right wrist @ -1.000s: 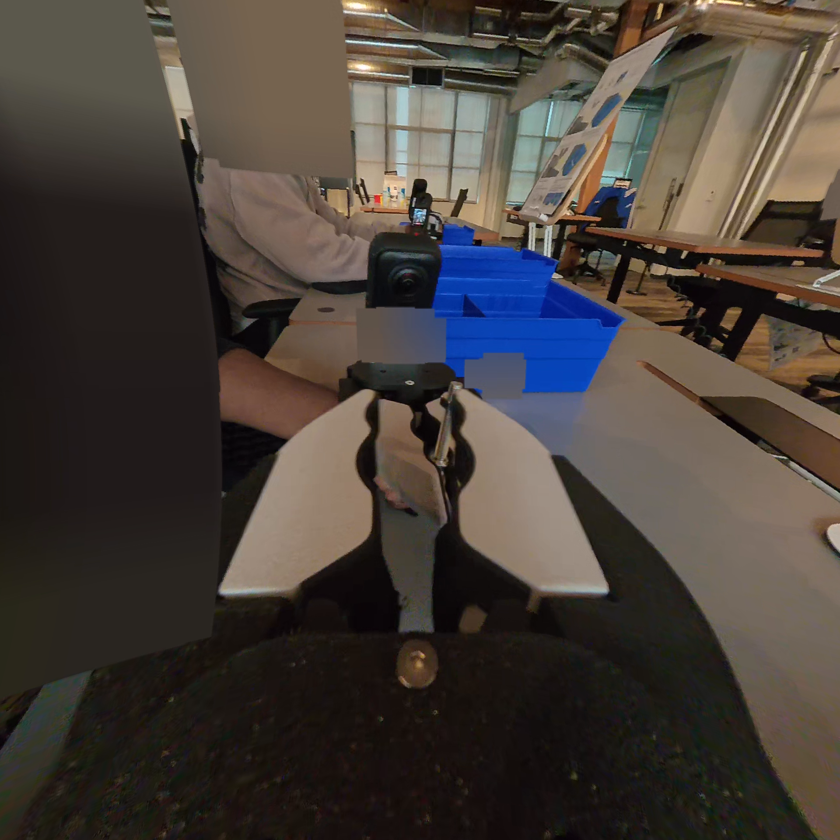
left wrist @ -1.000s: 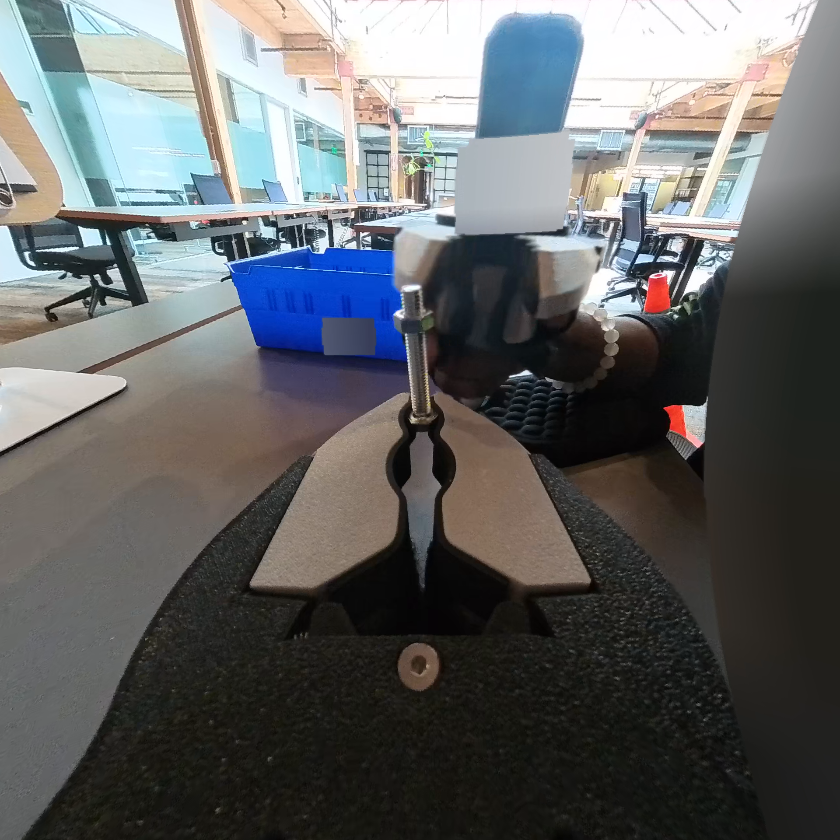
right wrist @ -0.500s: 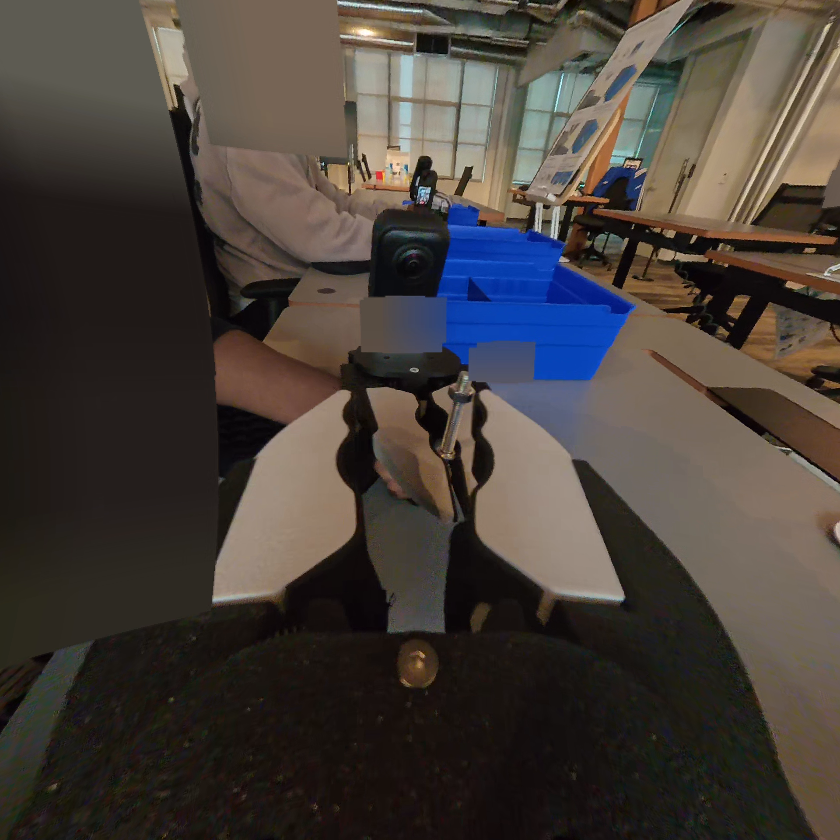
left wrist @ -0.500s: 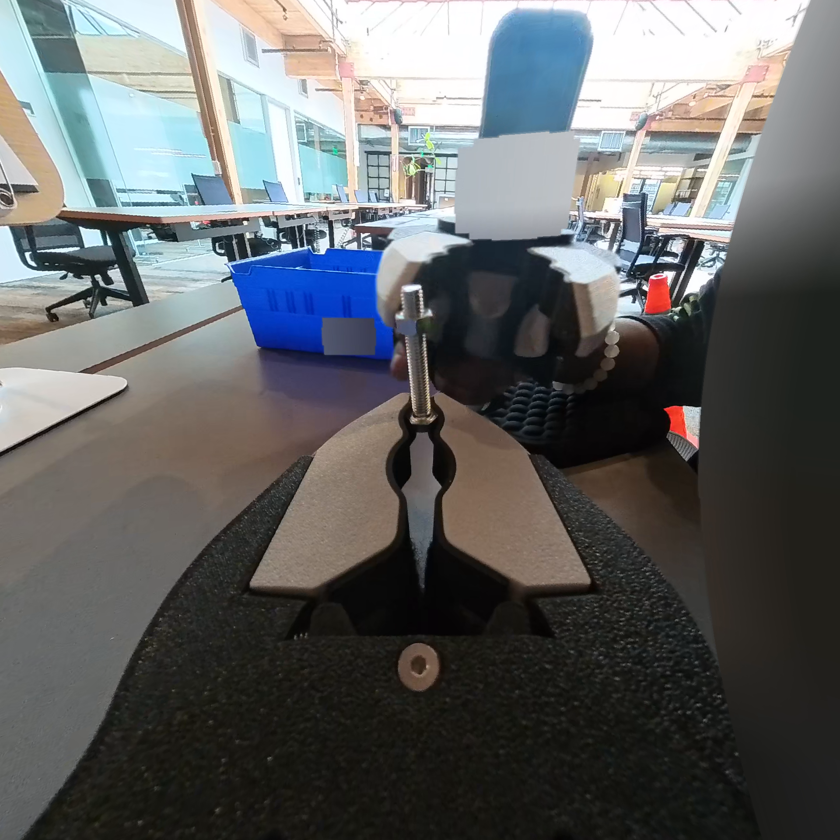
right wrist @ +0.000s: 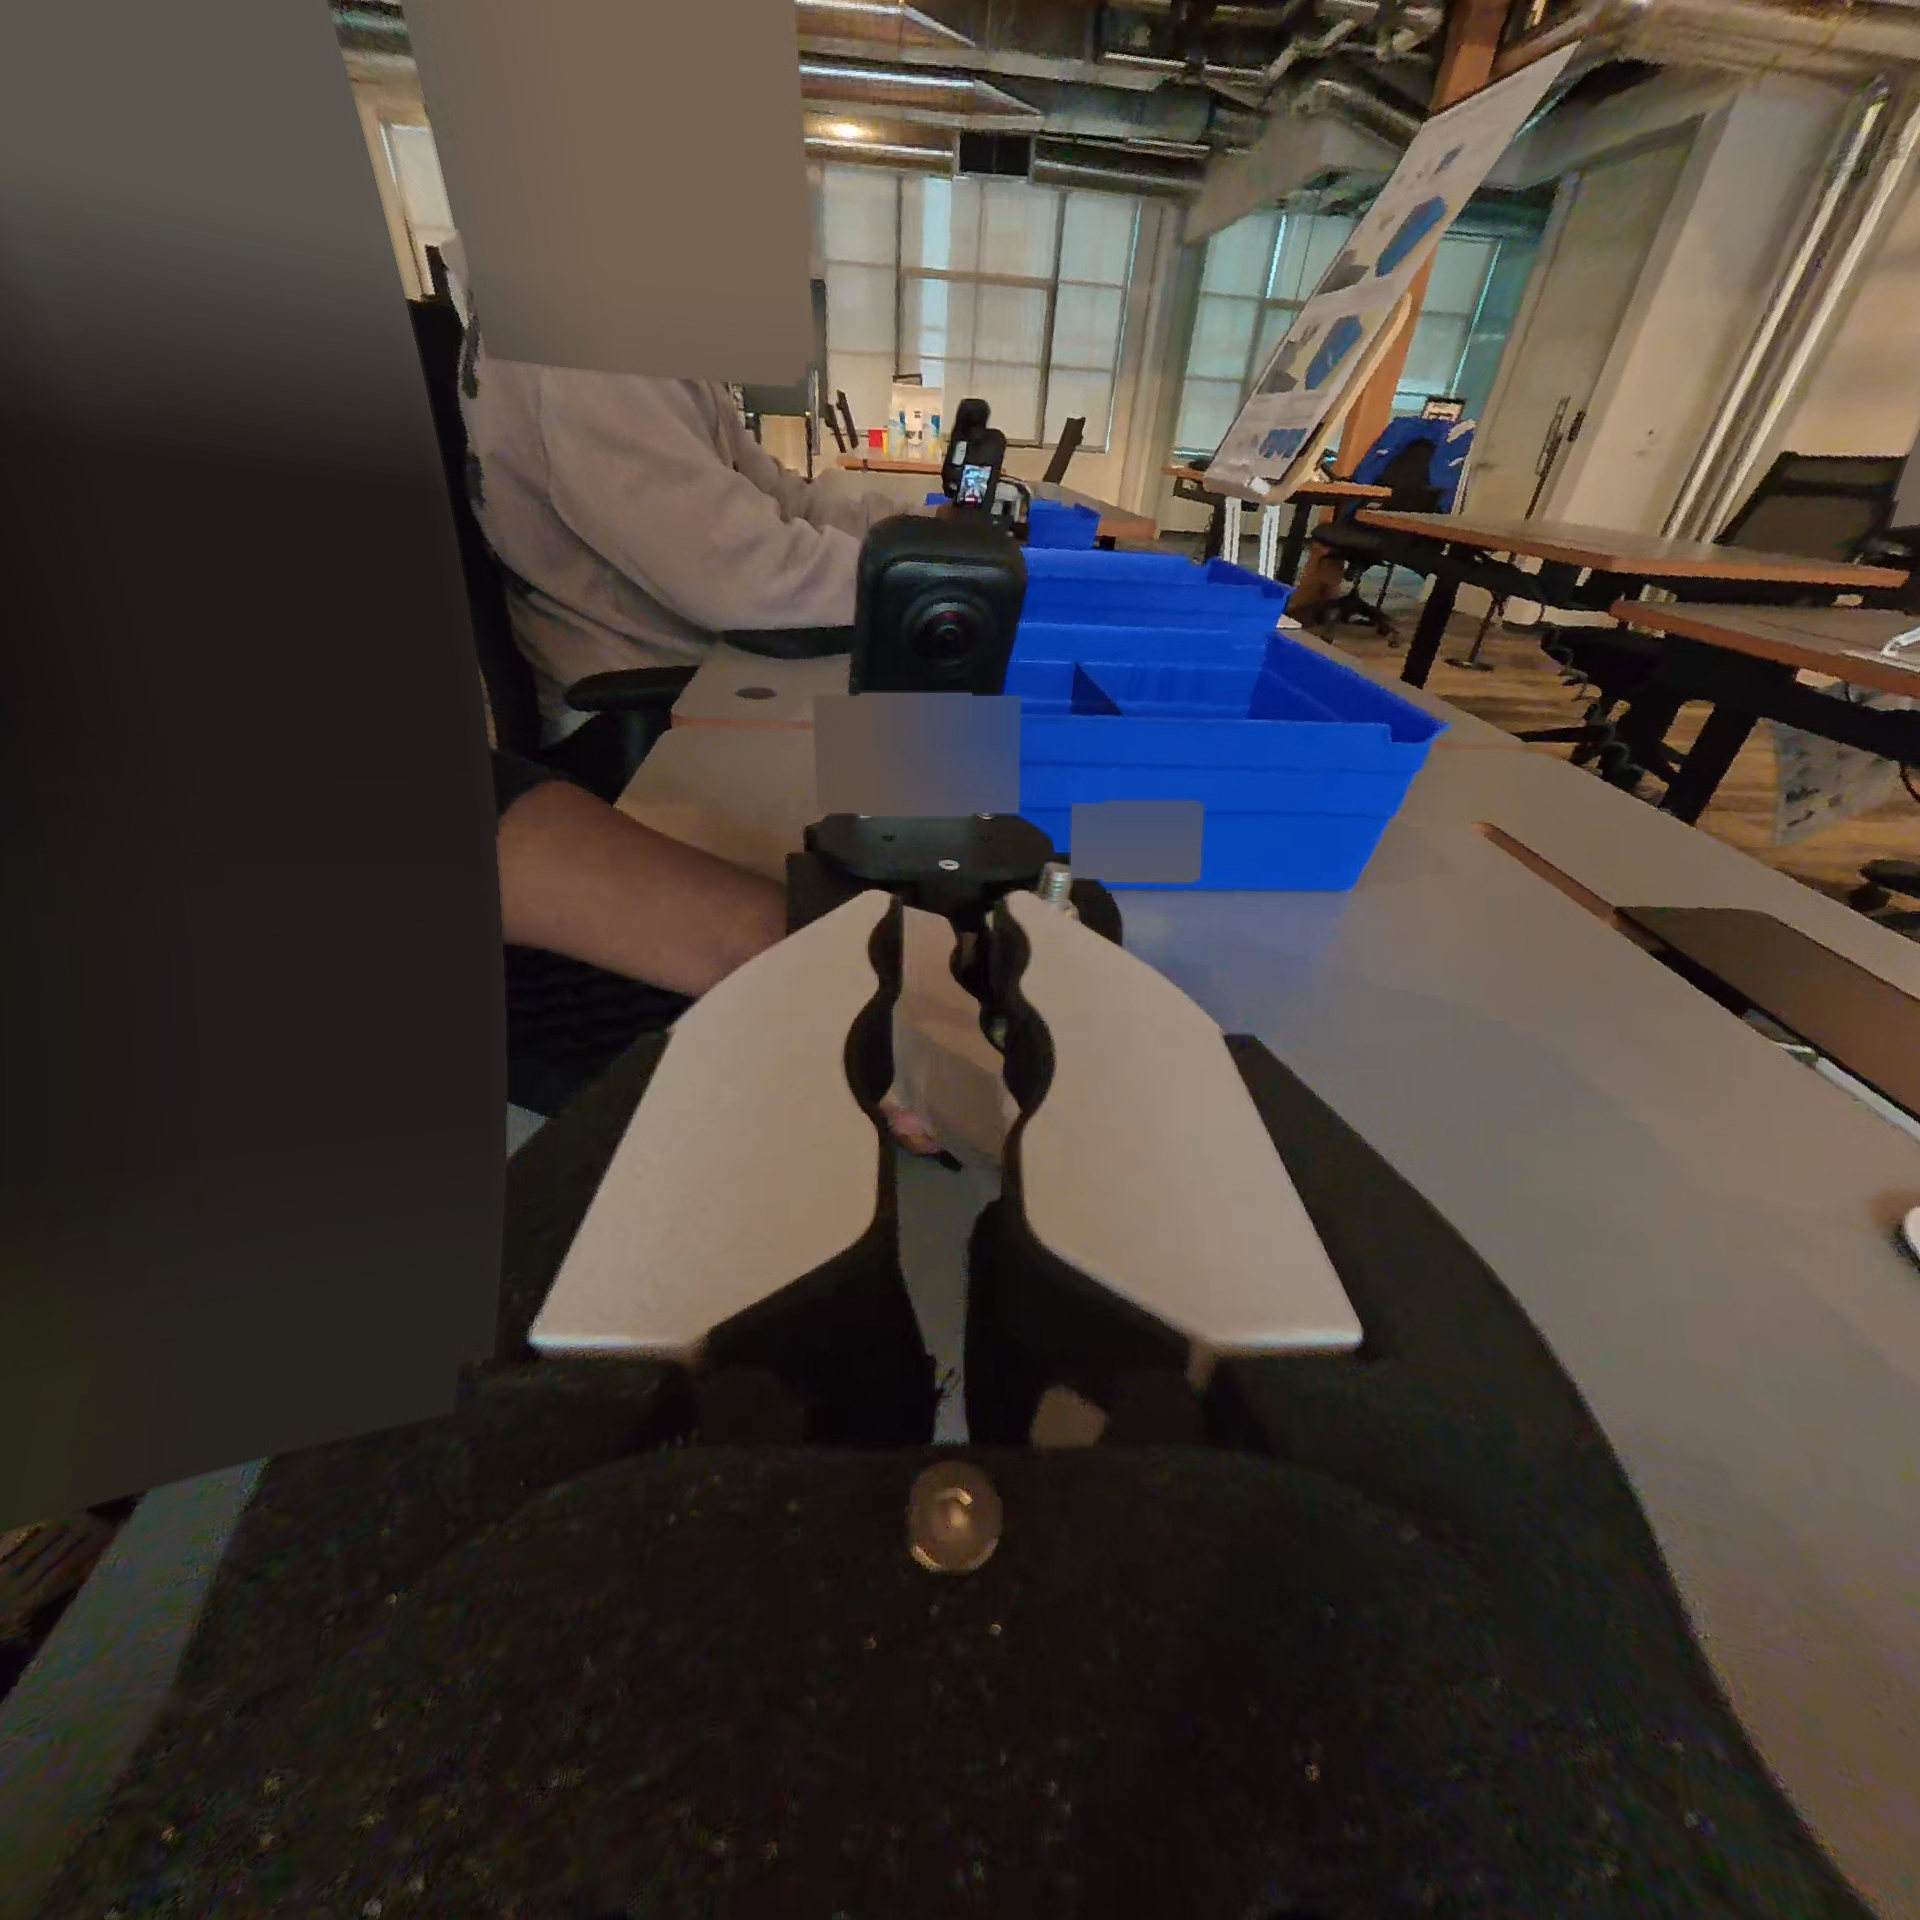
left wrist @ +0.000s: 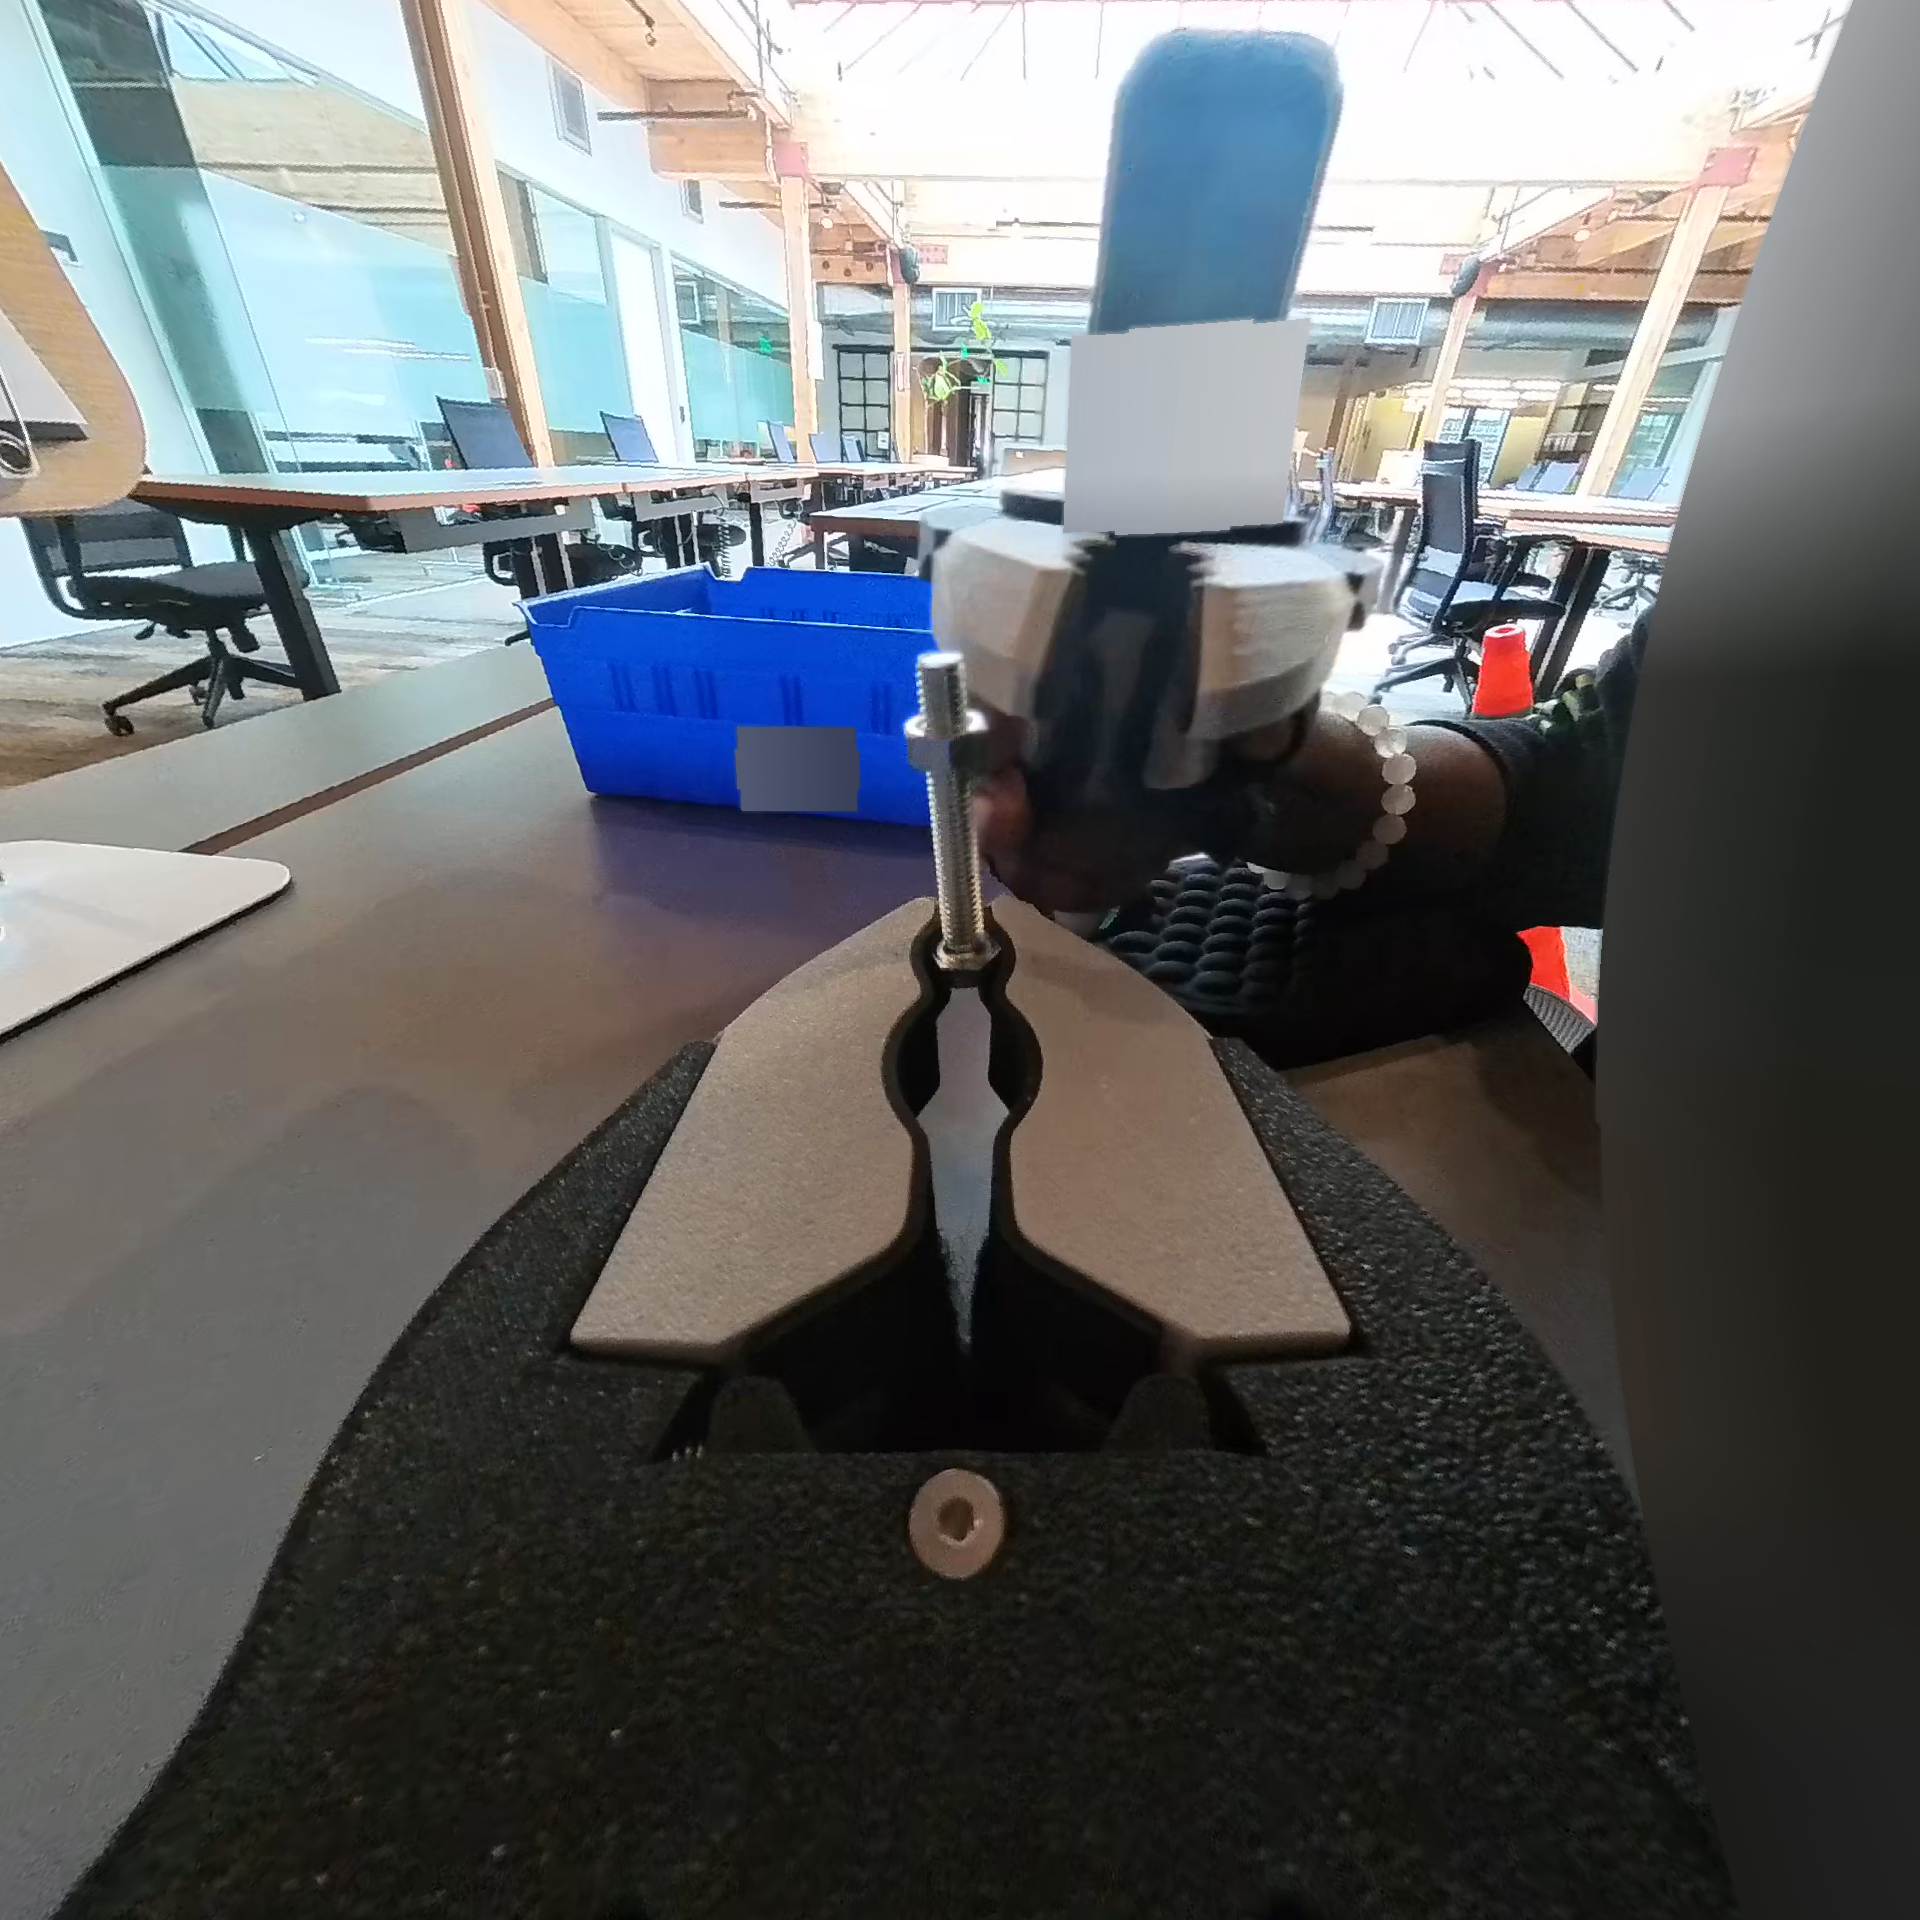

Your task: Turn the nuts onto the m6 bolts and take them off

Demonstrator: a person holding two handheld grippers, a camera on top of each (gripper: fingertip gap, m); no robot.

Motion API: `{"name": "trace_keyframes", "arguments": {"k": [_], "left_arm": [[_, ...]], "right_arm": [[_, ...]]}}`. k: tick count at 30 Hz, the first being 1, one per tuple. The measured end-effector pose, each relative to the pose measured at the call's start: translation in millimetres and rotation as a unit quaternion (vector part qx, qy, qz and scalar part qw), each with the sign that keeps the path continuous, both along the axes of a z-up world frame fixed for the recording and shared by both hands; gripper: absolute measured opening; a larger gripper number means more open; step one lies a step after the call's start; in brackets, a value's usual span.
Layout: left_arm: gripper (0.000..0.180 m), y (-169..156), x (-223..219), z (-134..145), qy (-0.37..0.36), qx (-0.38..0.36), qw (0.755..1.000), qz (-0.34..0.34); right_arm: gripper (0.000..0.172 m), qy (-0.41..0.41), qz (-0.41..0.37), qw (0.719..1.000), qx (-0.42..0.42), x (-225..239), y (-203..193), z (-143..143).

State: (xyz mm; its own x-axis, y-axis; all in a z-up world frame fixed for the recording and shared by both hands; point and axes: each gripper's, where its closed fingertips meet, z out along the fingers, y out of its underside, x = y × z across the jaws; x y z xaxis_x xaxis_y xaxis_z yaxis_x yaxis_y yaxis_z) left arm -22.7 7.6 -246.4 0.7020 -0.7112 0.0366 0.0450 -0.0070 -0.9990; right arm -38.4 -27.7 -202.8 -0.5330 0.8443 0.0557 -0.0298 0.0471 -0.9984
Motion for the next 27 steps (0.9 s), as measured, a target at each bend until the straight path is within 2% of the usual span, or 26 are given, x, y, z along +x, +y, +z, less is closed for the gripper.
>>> {"name": "trace_keyframes", "arguments": {"k": [3, 4, 5, 8, 9, 11, 13, 14, 15, 18, 19, 21, 23, 25, 26, 27], "left_arm": [[0.004, -0.2, 0.1, 0.0, 0.0, 0.0, 1.0, 0.0], [0.004, -0.1, 0.0, 0.1, 0.0, 0.0, 1.0, 0.0], [0.004, 0.0, -0.1, 0.1, 0.0, 0.0, 1.0, 0.0], [0.004, 0.0, -0.3, 0.2, -0.001, 0.0, 1.0, 0.001], [0.004, 0.0, -0.3, 0.2, -0.001, 0.0, 1.0, 0.001], [0.004, -0.1, 0.1, 0.0, 0.0, 0.0, 1.0, 0.0], [0.004, -0.1, 0.1, 0.1, 0.0, 0.0, 1.0, 0.0], [0.004, -0.1, 0.0, 0.2, 0.0, 0.0, 1.0, 0.0], [0.004, 0.0, 0.1, 0.2, 0.0, 0.0, 1.0, 0.0], [0.004, 0.1, -0.1, 0.2, -0.001, 0.0, 1.0, 0.001], [0.004, 0.2, -0.2, 0.2, -0.002, -0.001, 1.0, 0.0], [0.004, 0.2, 0.2, 0.1, 0.0, 0.0, 1.0, 0.0], [0.004, 0.2, 0.3, 0.1, 0.0, 0.0, 1.0, 0.0], [0.004, 0.4, 0.0, 0.3, -0.001, 0.0, 1.0, 0.0], [0.004, 0.5, -0.1, 0.2, -0.001, 0.0, 1.0, 0.0], [0.004, 0.5, 0.0, 0.2, -0.001, 0.0, 1.0, 0.0]], "right_arm": [[0.046, -0.001, -0.017, 1.0, 0.004, -5.0, 2.4, -2.8], [0.05, -0.008, -0.015, 1.0, 0.008, -5.6, 0.8, -4.9], [0.048, -0.011, -0.012, 1.0, 0.011, -5.5, -0.9, -6.2], [0.015, -0.003, 0.002, 1.0, 0.01, -0.3, -2.3, -2.8], [0.014, -0.003, 0.003, 1.0, 0.003, 0.1, -1.3, -1.4], [0.022, -0.005, -0.006, 1.0, 0.0, -2.0, 1.7, -2.1], [0.046, -0.006, -0.017, 1.0, 0.006, -5.5, 2.4, -4.5], [0.052, -0.012, -0.015, 1.0, 0.01, -6.3, 0.7, -6.5], [0.05, -0.015, -0.012, 1.0, 0.012, -6.2, -1.0, -7.7], [0.014, -0.003, 0.001, 1.0, 0.014, -0.5, -2.2, -3.5], [0.012, -0.001, 0.001, 1.0, 0.005, 0.1, -1.0, -1.0], [0.019, -0.003, -0.007, 1.0, 0.001, -1.6, 2.0, -1.2], [0.044, -0.005, -0.018, 1.0, 0.006, -5.6, 3.1, -4.1], [0.056, -0.013, -0.018, 1.0, 0.012, -7.6, 0.7, -7.6], [0.054, -0.014, -0.014, 1.0, 0.015, -7.1, -0.8, -8.1], [0.04, -0.011, -0.009, 1.0, 0.018, -5.1, -1.9, -7.6]]}}
